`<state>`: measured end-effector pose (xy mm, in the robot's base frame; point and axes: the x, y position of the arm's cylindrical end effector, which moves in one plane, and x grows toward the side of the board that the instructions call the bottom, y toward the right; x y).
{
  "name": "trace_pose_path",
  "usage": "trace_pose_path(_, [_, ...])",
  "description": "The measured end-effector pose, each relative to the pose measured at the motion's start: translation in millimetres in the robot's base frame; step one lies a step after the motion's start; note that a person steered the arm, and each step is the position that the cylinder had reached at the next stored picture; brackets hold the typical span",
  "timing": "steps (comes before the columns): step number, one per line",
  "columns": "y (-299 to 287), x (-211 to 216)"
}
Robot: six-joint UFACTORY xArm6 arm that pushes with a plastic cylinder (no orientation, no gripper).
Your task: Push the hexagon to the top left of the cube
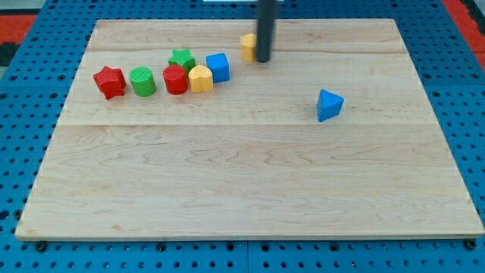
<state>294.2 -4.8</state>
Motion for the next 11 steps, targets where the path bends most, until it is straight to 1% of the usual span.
trace_pose_path(1, [8.6, -24.8])
trace_pose_path(2, [74.1, -54.2])
trace_pose_path(3, [42.2, -94.5])
trace_pose_path(4, [-38.0, -72.1])
trace_pose_path(5, [-58.7, -58.1])
trace_pose_path(6, [22.7, -101.8])
trace_pose_path(7, [58.4, -76.3])
trace_pose_path(8, [-13.4, -52.1])
trace_pose_path(9, [-40.5, -33.1])
trace_pose_path(10, [-32.4, -28.4])
trace_pose_path(11, [-55.9, -66.0])
